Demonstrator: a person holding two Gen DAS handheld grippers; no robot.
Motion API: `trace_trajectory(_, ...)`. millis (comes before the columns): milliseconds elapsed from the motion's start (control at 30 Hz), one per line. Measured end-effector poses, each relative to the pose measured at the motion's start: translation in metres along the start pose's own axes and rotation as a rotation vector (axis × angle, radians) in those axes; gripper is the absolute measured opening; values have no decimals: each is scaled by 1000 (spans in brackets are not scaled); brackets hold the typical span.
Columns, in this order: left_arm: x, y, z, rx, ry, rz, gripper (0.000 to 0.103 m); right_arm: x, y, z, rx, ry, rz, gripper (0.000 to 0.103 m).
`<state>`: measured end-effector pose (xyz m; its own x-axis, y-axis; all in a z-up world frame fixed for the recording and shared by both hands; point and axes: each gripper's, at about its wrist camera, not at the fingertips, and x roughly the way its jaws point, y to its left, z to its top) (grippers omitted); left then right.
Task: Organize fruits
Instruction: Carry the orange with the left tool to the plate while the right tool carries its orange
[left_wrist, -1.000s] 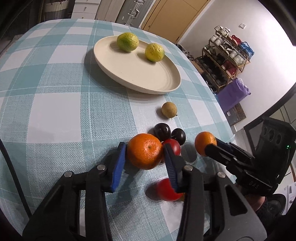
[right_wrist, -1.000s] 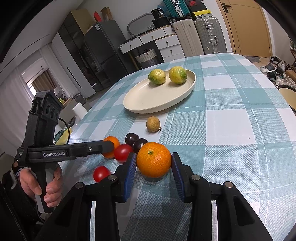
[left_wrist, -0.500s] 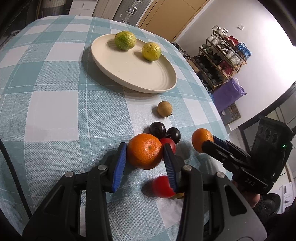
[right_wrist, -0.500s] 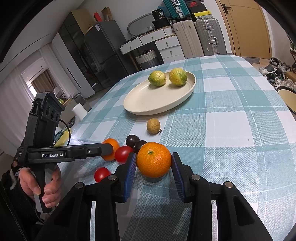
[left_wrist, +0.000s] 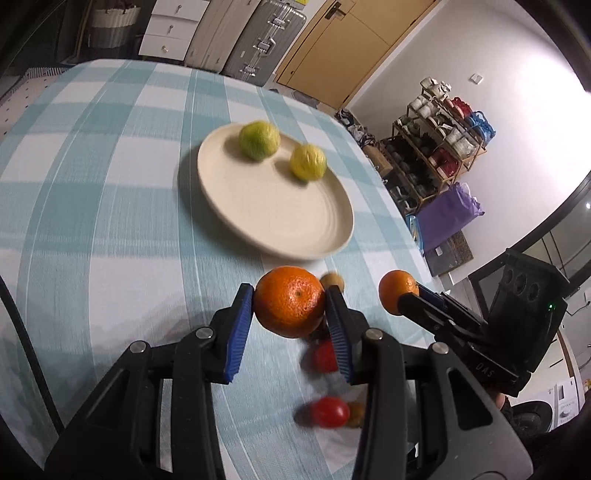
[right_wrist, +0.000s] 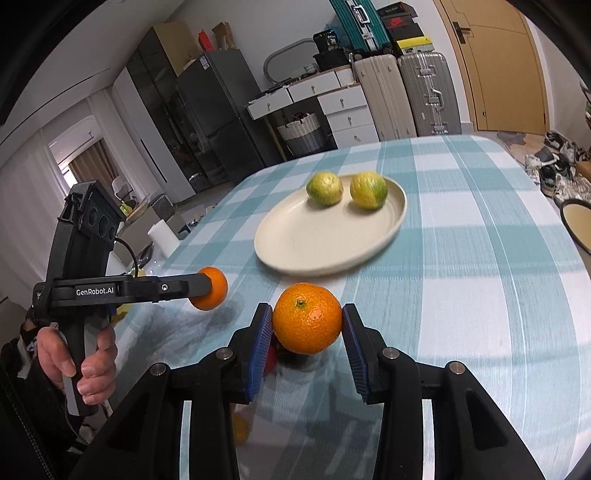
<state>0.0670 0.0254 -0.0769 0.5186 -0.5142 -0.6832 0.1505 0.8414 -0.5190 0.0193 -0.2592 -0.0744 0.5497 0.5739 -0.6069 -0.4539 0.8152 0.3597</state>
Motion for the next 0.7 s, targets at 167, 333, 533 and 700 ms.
trace_trajectory(167, 6, 3, 30, -6, -10, -11, 36, 11, 2, 24, -17, -19, 9, 39)
trace_trajectory(333, 18, 8, 64, -6, -19, -1, 37, 28, 4, 50, -34, -26, 12, 39)
trace_trajectory(533, 38, 22, 99, -15, -8, 14, 37, 49, 4, 77, -51, -32, 14, 39)
trace_trajectory(700, 59, 37, 123, -29, 6, 25, 37, 73, 6, 96, -84, -26, 10, 39)
